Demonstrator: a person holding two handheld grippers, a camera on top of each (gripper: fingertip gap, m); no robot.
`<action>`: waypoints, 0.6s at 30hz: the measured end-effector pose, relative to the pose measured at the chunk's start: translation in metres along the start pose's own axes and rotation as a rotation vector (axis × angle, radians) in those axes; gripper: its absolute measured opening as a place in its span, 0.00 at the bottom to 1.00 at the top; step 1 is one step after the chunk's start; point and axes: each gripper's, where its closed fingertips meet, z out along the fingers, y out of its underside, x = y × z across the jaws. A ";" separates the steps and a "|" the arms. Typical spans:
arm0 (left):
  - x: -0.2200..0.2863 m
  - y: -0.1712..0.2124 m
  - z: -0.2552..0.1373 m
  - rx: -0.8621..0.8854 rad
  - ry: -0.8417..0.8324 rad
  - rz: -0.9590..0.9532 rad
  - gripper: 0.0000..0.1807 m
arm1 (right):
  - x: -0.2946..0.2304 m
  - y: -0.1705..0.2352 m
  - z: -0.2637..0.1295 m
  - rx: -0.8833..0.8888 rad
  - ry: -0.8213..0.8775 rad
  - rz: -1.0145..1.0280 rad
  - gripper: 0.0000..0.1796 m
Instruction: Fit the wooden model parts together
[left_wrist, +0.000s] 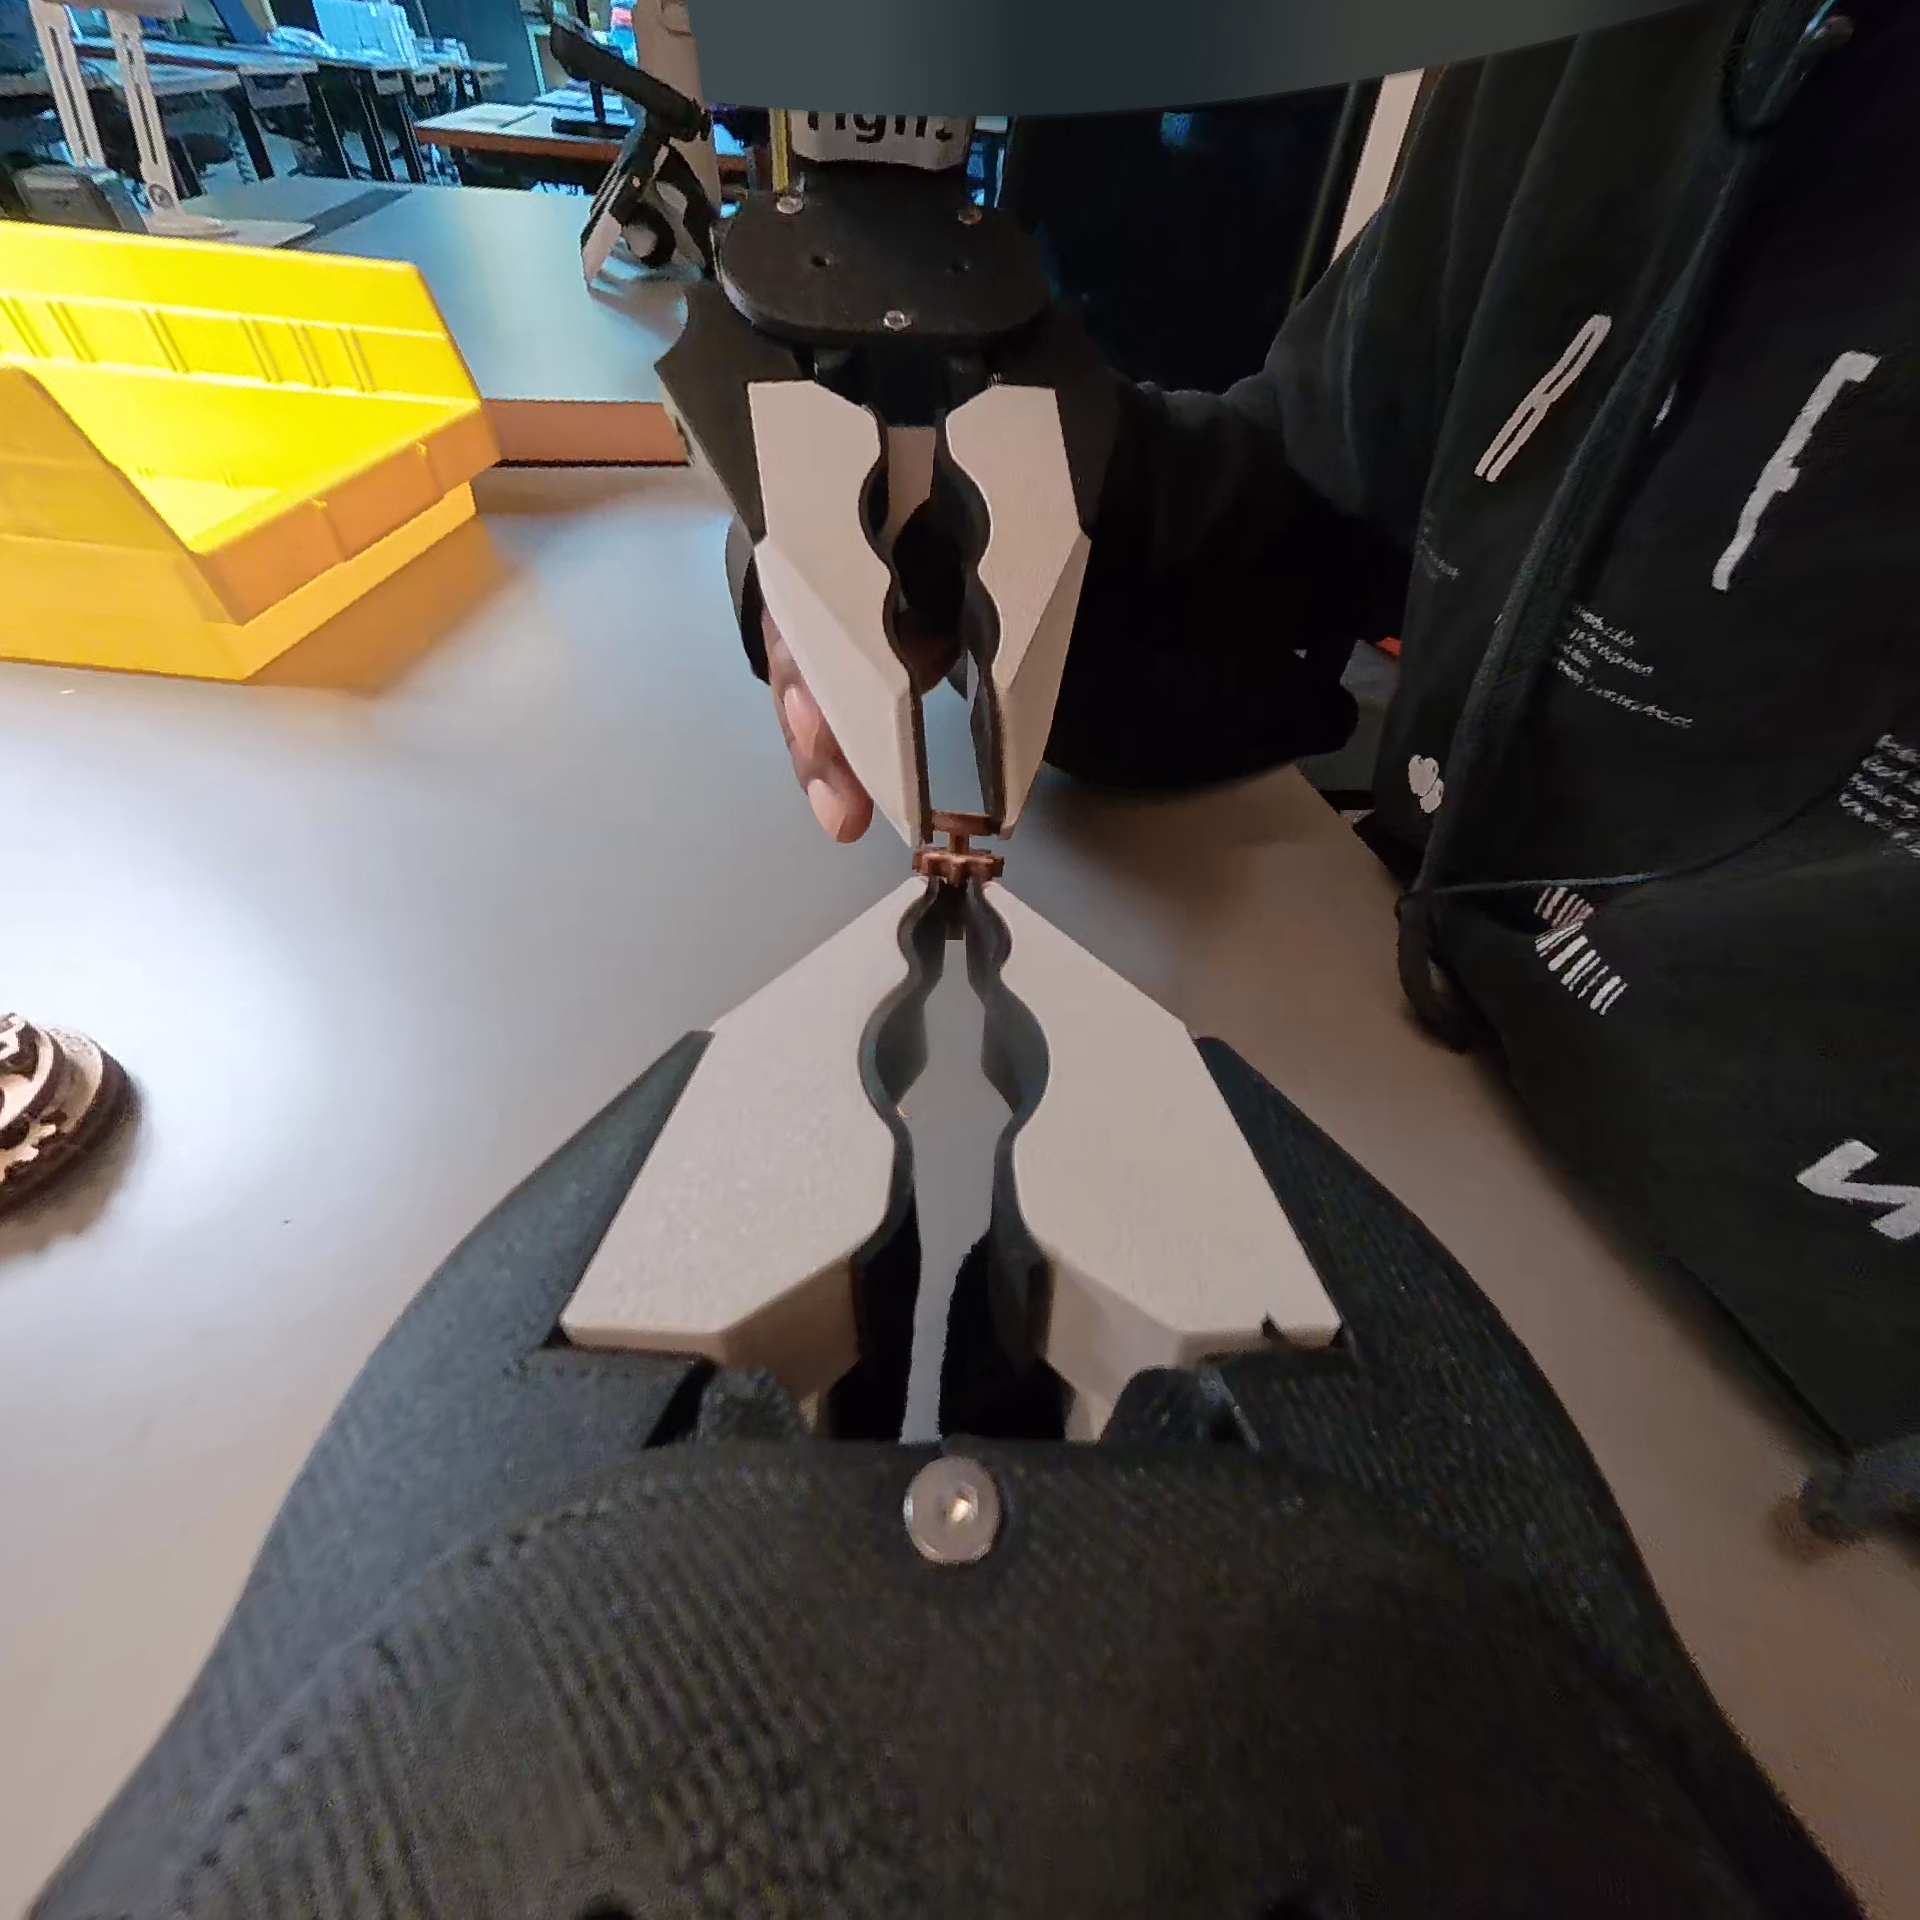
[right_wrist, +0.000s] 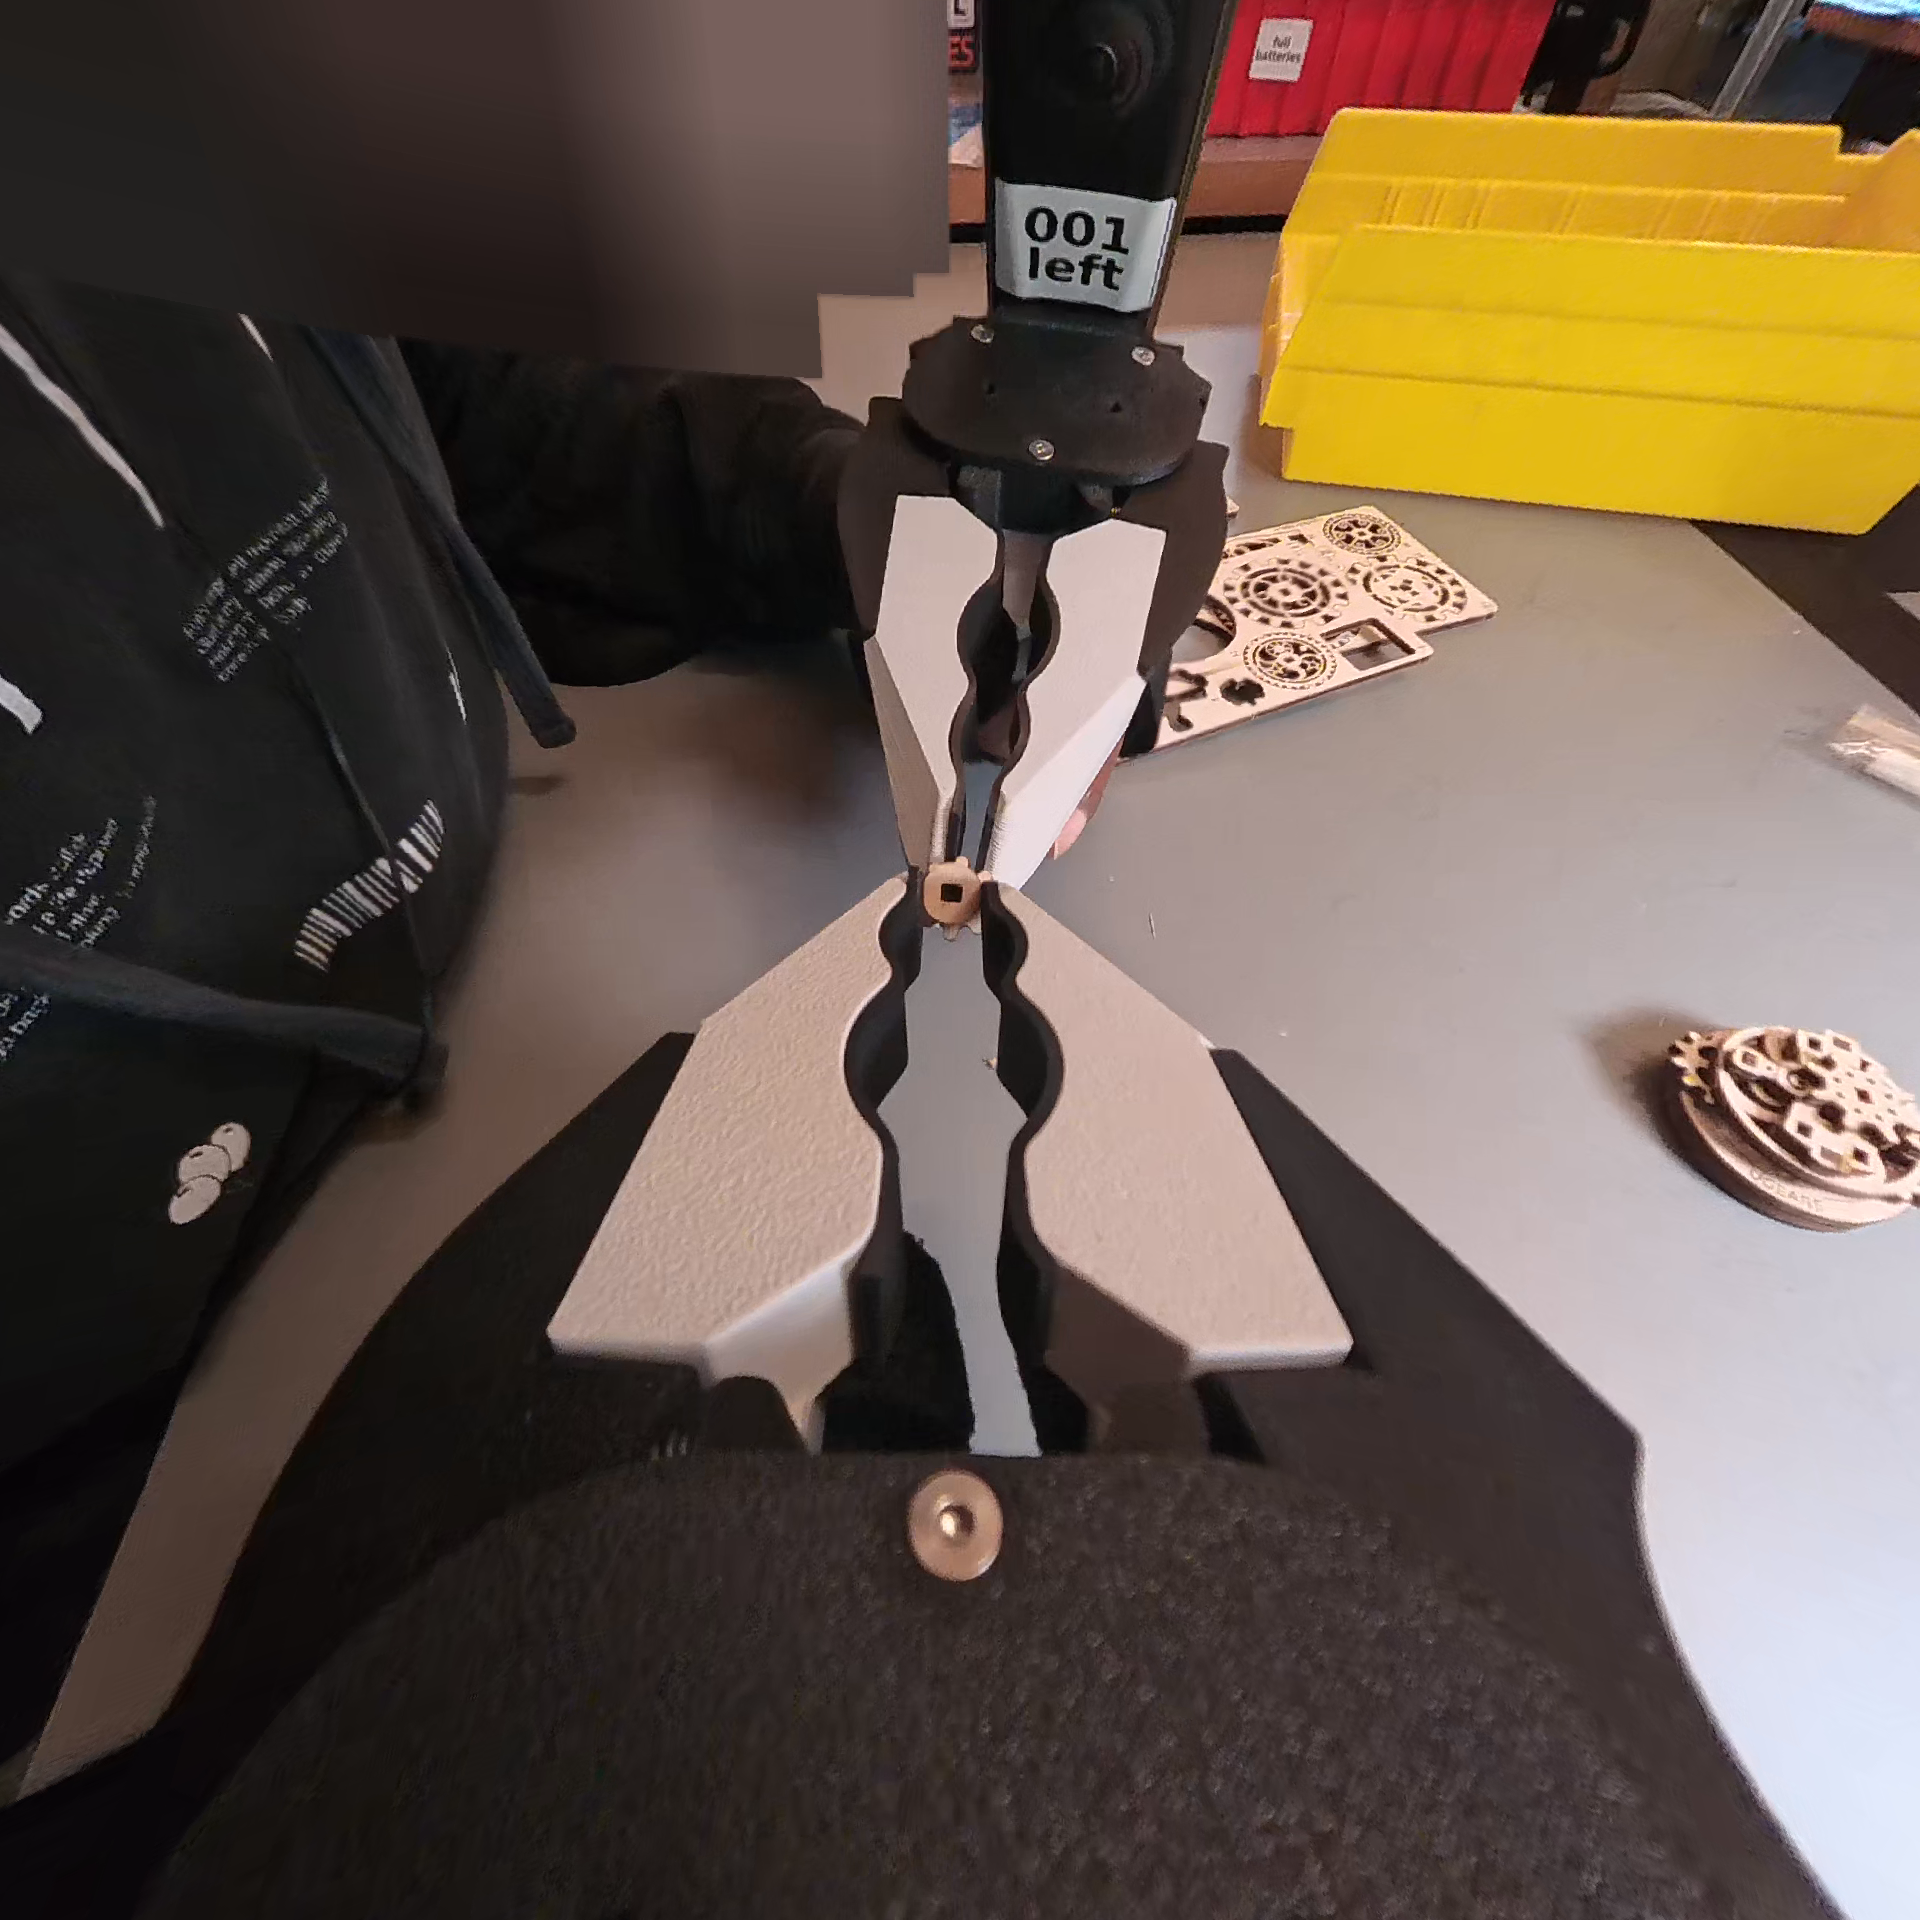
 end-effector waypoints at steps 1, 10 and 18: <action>0.001 -0.001 0.000 0.008 0.003 0.007 0.01 | 0.000 -0.002 0.000 0.001 0.001 -0.002 0.05; 0.013 -0.018 -0.002 0.118 0.088 0.010 0.01 | -0.011 -0.017 -0.006 0.014 0.007 -0.062 0.05; 0.018 -0.028 0.002 0.158 0.107 0.029 0.01 | -0.017 -0.024 -0.015 -0.006 0.025 -0.100 0.05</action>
